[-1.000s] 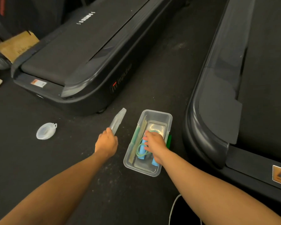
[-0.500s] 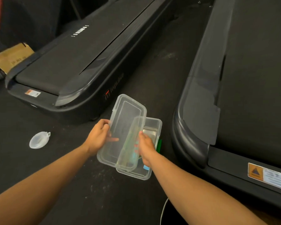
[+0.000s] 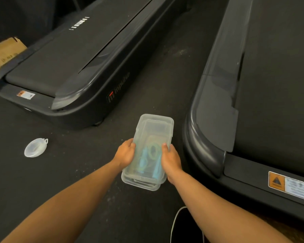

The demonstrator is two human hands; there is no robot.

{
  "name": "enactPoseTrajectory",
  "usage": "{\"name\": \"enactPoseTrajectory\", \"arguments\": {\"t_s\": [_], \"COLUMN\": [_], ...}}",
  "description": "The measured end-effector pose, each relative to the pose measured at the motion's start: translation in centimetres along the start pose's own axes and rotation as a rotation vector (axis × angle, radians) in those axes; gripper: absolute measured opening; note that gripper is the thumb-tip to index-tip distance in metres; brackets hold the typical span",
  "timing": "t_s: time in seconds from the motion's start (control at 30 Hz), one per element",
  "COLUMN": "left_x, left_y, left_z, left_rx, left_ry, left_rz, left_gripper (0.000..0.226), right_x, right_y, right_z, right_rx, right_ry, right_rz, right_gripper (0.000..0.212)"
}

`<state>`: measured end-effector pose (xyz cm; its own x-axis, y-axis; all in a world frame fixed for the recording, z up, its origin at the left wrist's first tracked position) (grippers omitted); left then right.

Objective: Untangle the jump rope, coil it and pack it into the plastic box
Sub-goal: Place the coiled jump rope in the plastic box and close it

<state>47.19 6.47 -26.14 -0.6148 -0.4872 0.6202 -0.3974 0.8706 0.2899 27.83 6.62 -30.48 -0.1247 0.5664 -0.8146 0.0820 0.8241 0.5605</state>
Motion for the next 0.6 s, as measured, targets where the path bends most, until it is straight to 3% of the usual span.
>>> {"name": "enactPoseTrajectory", "arguments": {"t_s": [0.4,0.6], "left_x": [-3.1,-3.5], "left_y": [-0.7,-1.2], "left_z": [2.5,2.6], "left_rx": [-0.076,-0.072], "left_ry": [-0.078,0.021], "left_rz": [-0.064,-0.113], "left_gripper": [0.051,0.051], "right_x": [2.4,3.1], "right_y": [-0.5,-1.6], "right_z": [-0.4,-1.4], "right_rx": [-0.07,-0.033], "right_ry": [-0.032,-0.063], "right_rz": [0.027,0.071], "right_gripper": [0.045,0.053]}}
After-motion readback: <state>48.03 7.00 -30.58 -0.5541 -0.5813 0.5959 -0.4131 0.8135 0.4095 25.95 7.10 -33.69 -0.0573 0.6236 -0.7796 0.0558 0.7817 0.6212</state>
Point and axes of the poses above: each hand's wrist, its own y-axis away from the middle knuckle, its own z-axis out of the palm, x = y × z, the point moved 10 cm from there along -y, towards the middle knuckle, and after that the axes turned 7 degrees about x, right-handed, at the moved point
